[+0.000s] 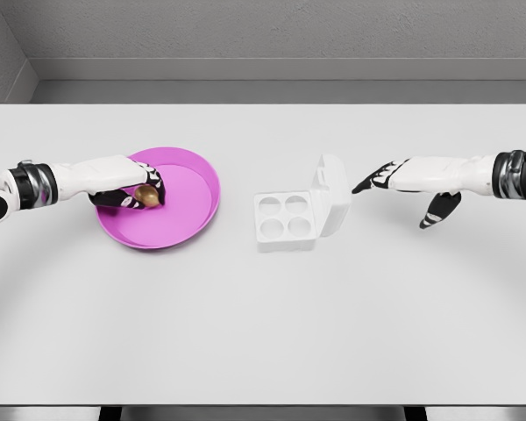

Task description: Pack egg into the box and close the box lid

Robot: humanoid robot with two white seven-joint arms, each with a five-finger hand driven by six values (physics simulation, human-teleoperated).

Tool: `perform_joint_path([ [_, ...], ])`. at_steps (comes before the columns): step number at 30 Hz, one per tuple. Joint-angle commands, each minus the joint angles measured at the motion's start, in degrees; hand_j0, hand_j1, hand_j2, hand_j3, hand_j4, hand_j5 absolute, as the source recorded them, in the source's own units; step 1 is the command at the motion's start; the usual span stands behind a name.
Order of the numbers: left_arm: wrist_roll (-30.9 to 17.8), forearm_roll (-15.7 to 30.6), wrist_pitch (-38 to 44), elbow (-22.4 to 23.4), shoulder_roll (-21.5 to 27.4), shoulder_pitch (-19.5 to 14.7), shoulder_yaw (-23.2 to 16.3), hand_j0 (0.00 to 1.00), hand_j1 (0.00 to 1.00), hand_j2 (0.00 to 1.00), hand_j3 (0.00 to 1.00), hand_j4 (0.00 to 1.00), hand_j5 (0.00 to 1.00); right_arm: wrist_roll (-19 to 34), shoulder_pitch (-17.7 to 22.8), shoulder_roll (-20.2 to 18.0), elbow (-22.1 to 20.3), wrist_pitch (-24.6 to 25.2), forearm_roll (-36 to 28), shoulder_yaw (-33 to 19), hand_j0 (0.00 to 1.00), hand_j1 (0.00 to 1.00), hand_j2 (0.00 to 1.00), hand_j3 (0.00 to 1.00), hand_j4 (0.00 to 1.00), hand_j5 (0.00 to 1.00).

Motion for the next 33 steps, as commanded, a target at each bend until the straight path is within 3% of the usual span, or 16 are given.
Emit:
perform_joint_path([
  [1,-0.32,-0.13,-0.32,-0.01,-0.04,0.00,-0.15,0.45,0.45,0.45,0.45,0.45,0.45,-0.02,-0.09,-0.05,-0.73,0.20,-0.29,-0.04,1.00,1.00,1.00,1.00,1.00,1.00],
  [8,-0.32,-0.13,-0.32,-0.36,-0.13,0.00,-0.15,0.45,0.45,0.45,0.45,0.45,0.45,-0.02,-0.09,-0.58,-2.49,0.38,-0.29,-0.04,1.00,1.00,1.00,1.00,1.00,1.00],
  [13,-0.32,2.15,-0.32,-4.58,0.14,0.09,0.29,0.45,0.45,0.45,0.45,0.45,0.45,-0.02,-0.17,-0.58,-2.76,0.38,-0.29,0.05,1.00,1.00,1.00,1.00,1.00,1.00],
  [23,-0.32,2.94,-0.32,-8.44,-0.74,-0.09,0.12,0.45,0.45,0.45,0.45,0.45,0.45,-0.02,-0.26,-0.75,-3.72,0.38,-0.29,0.05,1.00,1.00,1.00,1.00,1.00,1.00],
  [33,-0.32,3.03,-0.32,-9.94,-3.38,0.00,-0.15,0.45,0.45,0.45,0.45,0.45,0.45,-0.02,-0.26,-0.75,-4.95,1.08,-0.38,0.05,1.00,1.00,1.00,1.00,1.00,1.00],
])
